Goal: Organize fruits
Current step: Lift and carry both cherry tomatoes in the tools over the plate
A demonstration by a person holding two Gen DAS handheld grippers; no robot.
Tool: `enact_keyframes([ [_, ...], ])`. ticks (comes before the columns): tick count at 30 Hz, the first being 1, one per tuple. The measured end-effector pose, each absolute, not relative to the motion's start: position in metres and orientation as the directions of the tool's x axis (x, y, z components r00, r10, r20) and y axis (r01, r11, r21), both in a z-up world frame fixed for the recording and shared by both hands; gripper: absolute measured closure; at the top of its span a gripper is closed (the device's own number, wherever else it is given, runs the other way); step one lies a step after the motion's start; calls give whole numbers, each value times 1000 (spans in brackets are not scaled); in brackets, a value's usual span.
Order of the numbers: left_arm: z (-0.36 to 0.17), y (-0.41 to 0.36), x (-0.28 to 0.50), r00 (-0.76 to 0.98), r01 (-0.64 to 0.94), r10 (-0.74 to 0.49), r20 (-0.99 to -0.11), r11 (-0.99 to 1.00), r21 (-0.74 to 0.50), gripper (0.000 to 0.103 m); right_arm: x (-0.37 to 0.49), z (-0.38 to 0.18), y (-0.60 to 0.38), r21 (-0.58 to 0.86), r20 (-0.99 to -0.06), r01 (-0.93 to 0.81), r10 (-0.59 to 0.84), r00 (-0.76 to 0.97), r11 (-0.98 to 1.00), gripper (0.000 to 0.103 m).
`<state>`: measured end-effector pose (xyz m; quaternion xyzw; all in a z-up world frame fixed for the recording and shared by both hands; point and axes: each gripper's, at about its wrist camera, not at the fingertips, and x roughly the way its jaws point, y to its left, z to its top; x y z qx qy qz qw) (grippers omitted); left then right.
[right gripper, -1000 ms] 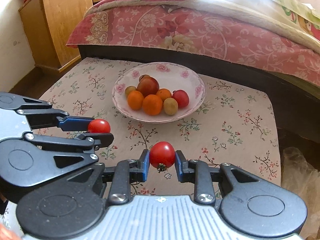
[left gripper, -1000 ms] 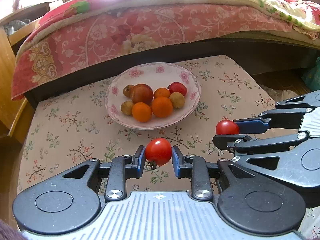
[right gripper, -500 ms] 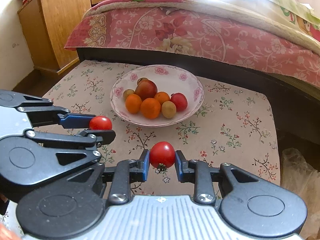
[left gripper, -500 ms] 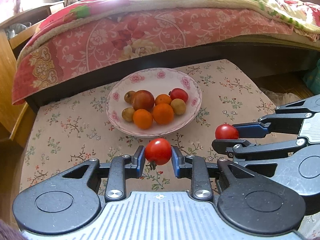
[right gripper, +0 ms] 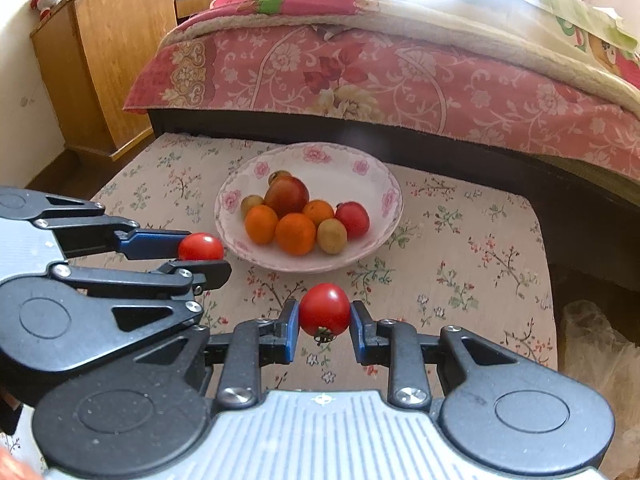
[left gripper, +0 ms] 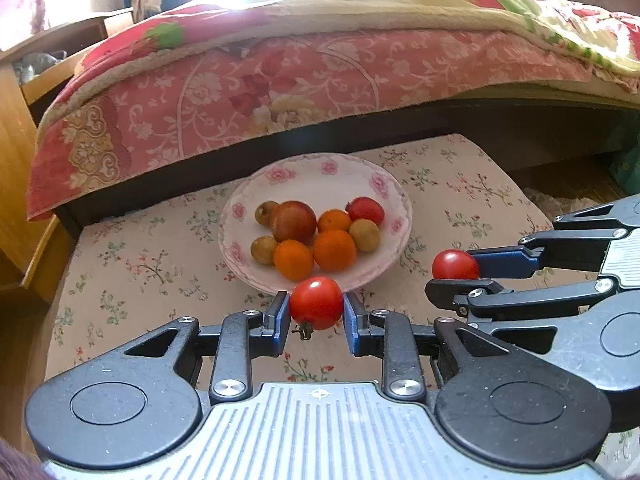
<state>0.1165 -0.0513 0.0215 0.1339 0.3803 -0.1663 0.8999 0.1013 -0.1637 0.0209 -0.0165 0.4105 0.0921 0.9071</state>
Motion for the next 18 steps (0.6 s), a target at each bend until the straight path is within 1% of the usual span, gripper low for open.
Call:
enact_keyframes([
  [10, 27, -52, 140, 675, 382, -186, -714, 916, 123, 68, 126, 26, -164, 30, -729, -190, 152, 667, 981, 72],
  [18, 27, -52, 166, 676, 360, -184, -714, 927, 101, 68, 156, 25, -168, 38, -722, -201, 166, 672, 979, 72],
])
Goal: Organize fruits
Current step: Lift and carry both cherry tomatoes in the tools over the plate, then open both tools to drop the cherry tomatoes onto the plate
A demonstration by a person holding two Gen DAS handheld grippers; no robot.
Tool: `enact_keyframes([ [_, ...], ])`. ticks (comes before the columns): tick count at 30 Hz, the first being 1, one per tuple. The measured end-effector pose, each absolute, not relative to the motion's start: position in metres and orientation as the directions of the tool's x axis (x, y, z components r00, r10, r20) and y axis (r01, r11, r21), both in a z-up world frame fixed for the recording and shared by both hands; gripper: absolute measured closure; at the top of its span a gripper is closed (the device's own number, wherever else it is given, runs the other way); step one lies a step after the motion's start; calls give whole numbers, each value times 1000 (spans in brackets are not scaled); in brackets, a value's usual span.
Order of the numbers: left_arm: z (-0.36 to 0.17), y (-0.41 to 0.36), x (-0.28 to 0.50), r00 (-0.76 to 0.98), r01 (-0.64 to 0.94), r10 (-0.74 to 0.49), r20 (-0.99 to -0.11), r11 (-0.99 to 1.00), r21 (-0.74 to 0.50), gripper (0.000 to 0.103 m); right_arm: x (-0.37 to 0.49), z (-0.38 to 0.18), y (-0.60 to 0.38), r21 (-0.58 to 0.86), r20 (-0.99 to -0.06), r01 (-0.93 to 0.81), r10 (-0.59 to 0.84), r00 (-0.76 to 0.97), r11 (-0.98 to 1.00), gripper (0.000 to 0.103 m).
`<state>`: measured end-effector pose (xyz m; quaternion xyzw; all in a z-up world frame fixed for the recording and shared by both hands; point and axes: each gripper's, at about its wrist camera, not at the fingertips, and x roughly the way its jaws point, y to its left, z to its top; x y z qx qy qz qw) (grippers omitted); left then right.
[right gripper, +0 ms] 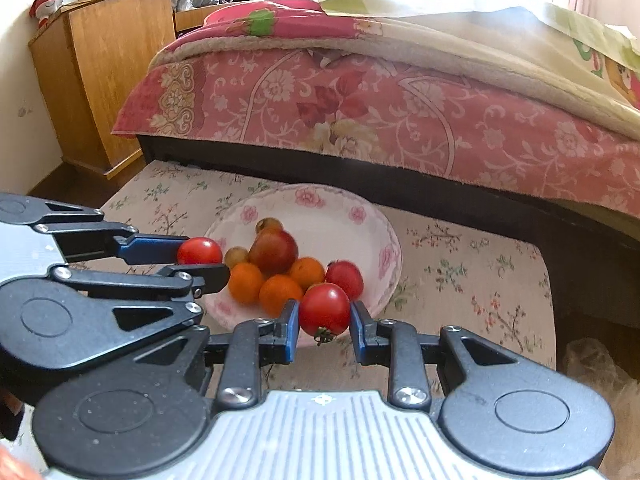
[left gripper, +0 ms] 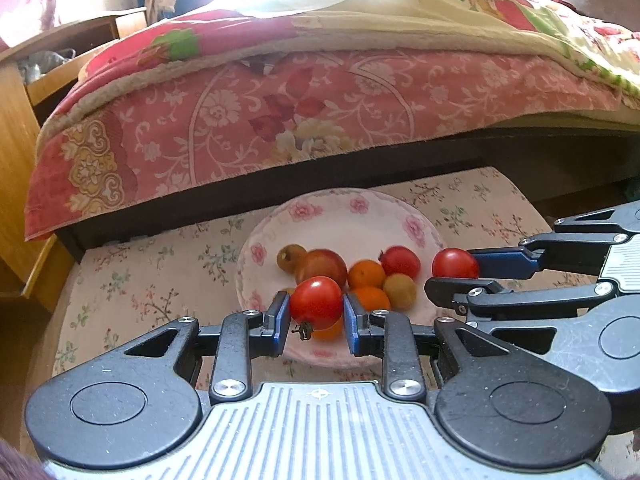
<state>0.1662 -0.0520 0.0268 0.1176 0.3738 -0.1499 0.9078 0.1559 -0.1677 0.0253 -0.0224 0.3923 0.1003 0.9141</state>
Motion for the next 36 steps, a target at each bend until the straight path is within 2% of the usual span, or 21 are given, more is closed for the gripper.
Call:
enact_keyframes([
  [19, 14, -51, 227, 645, 337, -190, -741, 940, 52, 68, 216, 8, -176, 54, -703, -239, 207, 681, 969, 72],
  [36, 7, -53, 246, 641, 339, -187, -745, 939, 55, 68, 233, -5, -183, 92, -676, -258, 250, 693, 962, 71],
])
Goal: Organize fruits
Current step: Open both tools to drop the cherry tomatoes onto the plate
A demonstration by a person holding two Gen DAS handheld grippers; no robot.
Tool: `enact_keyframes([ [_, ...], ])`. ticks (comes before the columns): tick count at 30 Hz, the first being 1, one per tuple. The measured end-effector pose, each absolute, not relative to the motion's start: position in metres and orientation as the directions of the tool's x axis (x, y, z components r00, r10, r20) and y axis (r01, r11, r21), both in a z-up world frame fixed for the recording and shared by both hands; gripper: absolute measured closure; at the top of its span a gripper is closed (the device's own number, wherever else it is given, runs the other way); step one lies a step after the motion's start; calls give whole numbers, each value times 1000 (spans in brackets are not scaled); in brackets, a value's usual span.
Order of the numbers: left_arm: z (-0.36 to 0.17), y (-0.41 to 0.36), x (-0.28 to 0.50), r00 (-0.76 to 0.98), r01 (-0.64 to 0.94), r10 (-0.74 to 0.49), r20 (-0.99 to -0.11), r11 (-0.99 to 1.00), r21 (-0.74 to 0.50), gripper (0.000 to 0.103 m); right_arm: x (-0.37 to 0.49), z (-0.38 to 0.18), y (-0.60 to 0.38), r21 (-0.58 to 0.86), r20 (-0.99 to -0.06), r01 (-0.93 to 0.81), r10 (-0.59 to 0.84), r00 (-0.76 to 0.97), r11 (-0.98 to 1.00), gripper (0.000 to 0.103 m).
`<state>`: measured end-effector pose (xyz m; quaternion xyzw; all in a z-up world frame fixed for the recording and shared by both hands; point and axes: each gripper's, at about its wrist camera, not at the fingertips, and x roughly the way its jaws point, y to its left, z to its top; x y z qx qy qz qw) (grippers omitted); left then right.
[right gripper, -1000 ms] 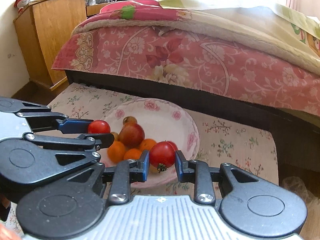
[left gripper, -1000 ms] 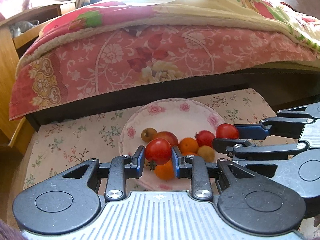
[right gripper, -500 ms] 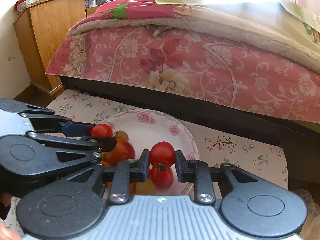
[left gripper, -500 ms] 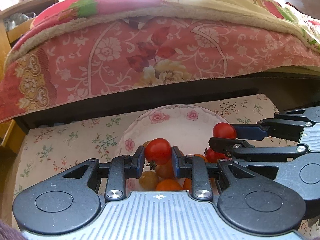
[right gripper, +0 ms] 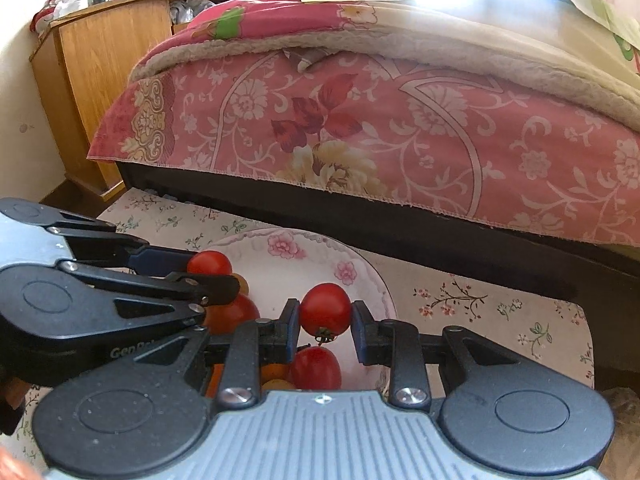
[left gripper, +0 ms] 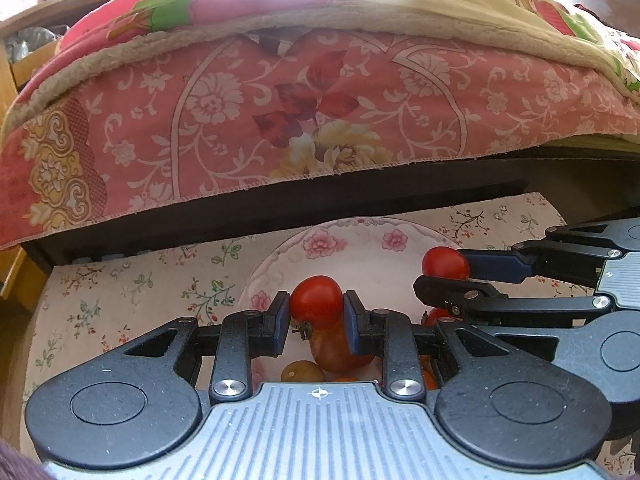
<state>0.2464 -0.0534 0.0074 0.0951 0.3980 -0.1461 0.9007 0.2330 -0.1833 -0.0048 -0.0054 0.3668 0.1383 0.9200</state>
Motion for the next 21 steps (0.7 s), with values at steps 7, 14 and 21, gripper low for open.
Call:
enact_keyframes([
  [7, 8, -51, 247, 639, 332, -188, -746, 942, 48, 66, 234, -3, -183, 92, -668, -260, 254, 699, 961, 71],
  [14, 10, -51, 248, 642, 331, -187, -743, 942, 48, 65, 233, -2, -184, 86, -660, -266, 254, 707, 960, 71],
  [21, 17, -49, 246, 658, 322, -187, -730, 945, 48, 58, 229, 1, -184, 85, -653, -266, 255, 713, 960, 71],
])
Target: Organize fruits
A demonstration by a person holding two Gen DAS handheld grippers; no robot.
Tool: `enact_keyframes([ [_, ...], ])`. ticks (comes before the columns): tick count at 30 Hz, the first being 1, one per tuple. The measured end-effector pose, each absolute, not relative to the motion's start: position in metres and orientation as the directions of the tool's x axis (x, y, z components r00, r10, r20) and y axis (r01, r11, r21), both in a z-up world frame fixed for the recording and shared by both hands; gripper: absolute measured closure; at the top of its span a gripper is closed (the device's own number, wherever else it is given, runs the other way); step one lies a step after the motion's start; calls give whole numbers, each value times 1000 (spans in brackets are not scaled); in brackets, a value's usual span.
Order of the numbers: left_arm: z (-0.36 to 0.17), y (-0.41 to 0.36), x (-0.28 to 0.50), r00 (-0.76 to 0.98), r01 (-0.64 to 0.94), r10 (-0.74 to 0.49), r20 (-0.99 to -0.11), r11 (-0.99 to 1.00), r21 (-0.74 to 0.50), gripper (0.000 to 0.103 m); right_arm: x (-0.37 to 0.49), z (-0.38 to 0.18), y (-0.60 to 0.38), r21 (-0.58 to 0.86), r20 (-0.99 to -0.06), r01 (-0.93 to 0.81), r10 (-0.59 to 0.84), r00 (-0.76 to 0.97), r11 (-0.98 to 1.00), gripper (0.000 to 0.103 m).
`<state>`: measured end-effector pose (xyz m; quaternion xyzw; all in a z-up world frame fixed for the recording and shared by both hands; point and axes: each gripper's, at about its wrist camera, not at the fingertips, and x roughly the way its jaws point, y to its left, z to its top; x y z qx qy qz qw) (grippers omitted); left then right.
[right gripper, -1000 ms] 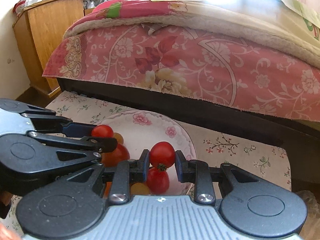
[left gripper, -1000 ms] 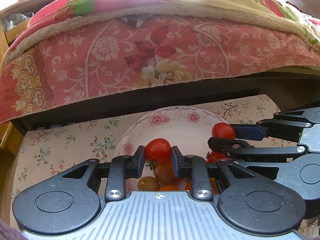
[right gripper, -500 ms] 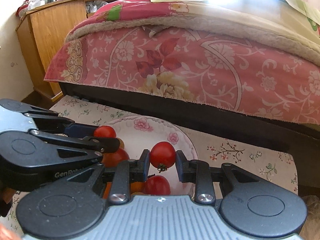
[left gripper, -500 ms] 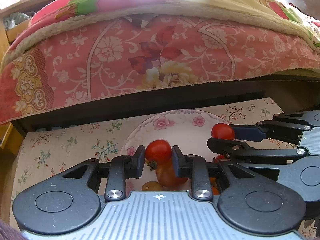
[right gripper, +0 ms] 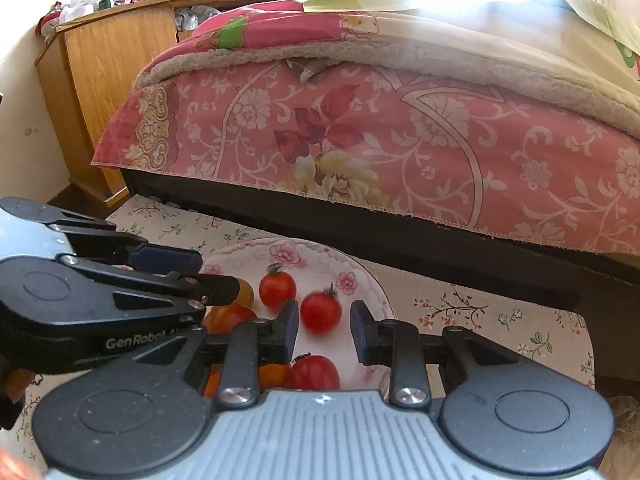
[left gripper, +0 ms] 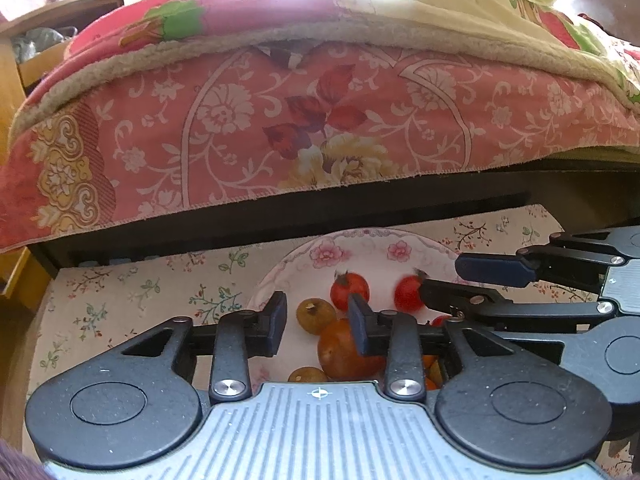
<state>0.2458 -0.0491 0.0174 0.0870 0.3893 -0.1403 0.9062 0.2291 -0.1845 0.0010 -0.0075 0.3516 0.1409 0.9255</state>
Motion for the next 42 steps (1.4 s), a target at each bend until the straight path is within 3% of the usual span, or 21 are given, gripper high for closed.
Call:
enact_keyframes([
  [7, 26, -43, 234, 677, 298, -164, -717, 953, 64, 52, 217, 4, -186, 65, -673, -237, 217, 707, 969, 71],
  [22, 47, -33, 187, 739, 242, -114, -664, 965, 103, 17, 179, 29, -194, 76, -671, -148, 160, 724, 986, 70],
  [27, 50, -30, 169, 758, 216, -77, -648, 967, 138, 13, 156, 35, -196, 80, -669, -130, 150, 728, 988, 69],
  [32, 49, -29, 150, 774, 197, -44, -632, 965, 174, 3, 134, 41, -194, 75, -664, -137, 152, 732, 988, 65],
  [37, 49, -31, 129, 793, 183, -2, -610, 955, 234, 0, 115, 45, -189, 63, -656, -141, 147, 740, 988, 65],
  [42, 49, -27, 113, 788, 189, -16, -616, 958, 216, 0, 97, 46, -190, 75, -655, -129, 146, 741, 989, 65],
])
